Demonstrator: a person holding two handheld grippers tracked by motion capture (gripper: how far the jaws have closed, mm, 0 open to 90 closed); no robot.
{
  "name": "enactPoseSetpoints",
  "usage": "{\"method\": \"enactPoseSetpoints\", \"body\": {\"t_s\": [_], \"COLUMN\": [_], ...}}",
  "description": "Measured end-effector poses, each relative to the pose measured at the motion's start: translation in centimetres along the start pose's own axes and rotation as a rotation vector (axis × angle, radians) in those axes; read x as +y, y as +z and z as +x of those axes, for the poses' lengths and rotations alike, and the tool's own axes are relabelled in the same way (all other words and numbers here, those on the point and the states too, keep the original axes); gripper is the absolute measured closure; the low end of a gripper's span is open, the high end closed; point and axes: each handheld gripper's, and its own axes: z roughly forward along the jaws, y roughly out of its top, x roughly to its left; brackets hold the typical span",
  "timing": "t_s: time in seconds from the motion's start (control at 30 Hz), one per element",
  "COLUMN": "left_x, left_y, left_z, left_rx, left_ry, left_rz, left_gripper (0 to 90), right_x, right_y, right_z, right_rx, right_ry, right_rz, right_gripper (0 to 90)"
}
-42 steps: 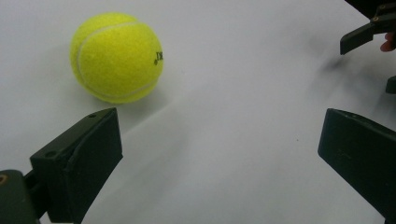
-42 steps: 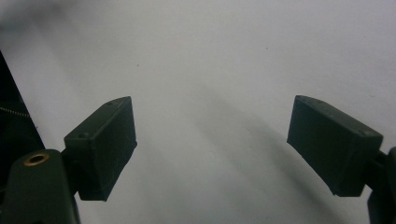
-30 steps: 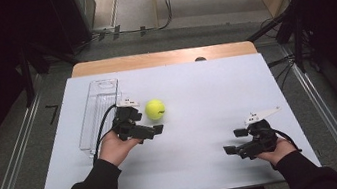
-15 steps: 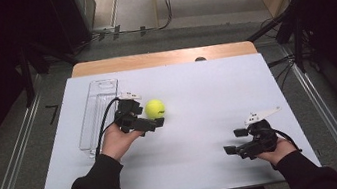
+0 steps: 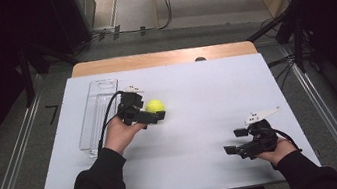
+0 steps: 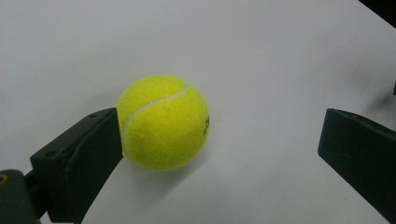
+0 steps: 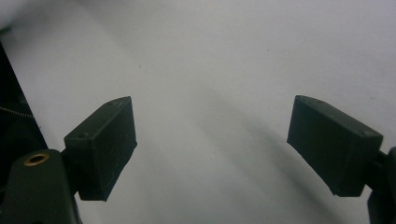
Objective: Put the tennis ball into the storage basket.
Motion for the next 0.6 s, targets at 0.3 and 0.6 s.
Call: {"method": "enactPoseSetpoints", "body": {"t_s": [0.3, 0.6], "left_x": [1.0, 2.1], "left_y": [0.8, 1.6], "left_z": [0.4, 0.9], "left_rx": [-0.001, 0.013], "left_ry": [-0.006, -0.001], "left_rz": [-0.002, -0.011], "left_gripper": [0.6, 2.1], "right_x": [0.0, -0.2], "right_y": [0.0, 0.0], "right_z": [0.0, 0.0], "right_rx": [0.001, 0.004], "right_ry": [0.002, -0.005], "right_rz": [0.000, -0.001], "right_gripper": [13.5, 13.5]}}
